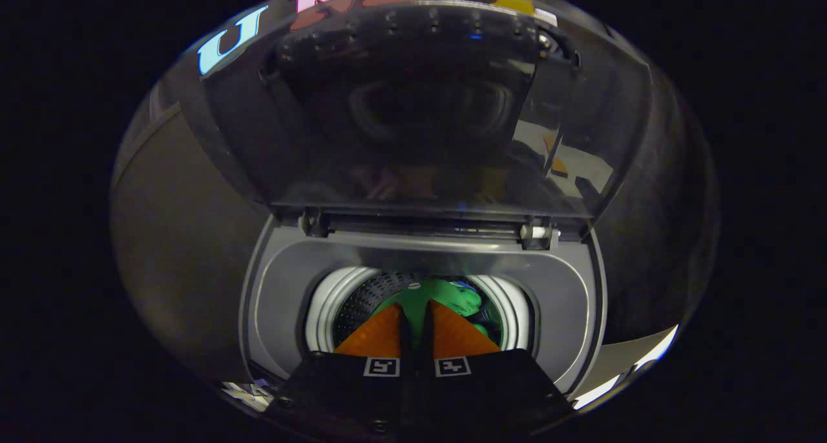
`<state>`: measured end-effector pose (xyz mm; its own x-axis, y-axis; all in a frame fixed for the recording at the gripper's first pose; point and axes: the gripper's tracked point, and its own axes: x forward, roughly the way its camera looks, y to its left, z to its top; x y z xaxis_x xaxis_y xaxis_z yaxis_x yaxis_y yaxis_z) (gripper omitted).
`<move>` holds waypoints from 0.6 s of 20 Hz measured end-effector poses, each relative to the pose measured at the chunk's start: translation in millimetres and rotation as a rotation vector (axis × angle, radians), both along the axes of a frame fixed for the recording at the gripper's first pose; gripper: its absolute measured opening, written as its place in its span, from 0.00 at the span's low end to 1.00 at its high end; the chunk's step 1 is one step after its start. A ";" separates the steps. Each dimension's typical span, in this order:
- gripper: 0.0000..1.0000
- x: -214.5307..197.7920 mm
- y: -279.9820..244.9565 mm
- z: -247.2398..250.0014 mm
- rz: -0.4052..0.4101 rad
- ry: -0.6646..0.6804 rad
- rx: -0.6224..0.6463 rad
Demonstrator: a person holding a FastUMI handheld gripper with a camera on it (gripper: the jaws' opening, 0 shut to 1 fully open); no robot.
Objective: Put the clothes into the washing machine and then close the washing machine lid.
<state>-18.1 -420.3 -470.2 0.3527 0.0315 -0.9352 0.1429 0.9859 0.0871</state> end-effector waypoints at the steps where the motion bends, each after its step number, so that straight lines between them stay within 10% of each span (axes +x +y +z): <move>1: 0.05 -3.0 1.5 -2.0 0.006 0.007 -0.002; 6: 0.11 2.0 18.9 0.8 0.052 -0.032 0.028; 10: 0.98 15.3 17.2 14.5 0.061 -0.127 0.022; 12: 1.00 16.4 16.6 24.1 0.055 -0.150 0.026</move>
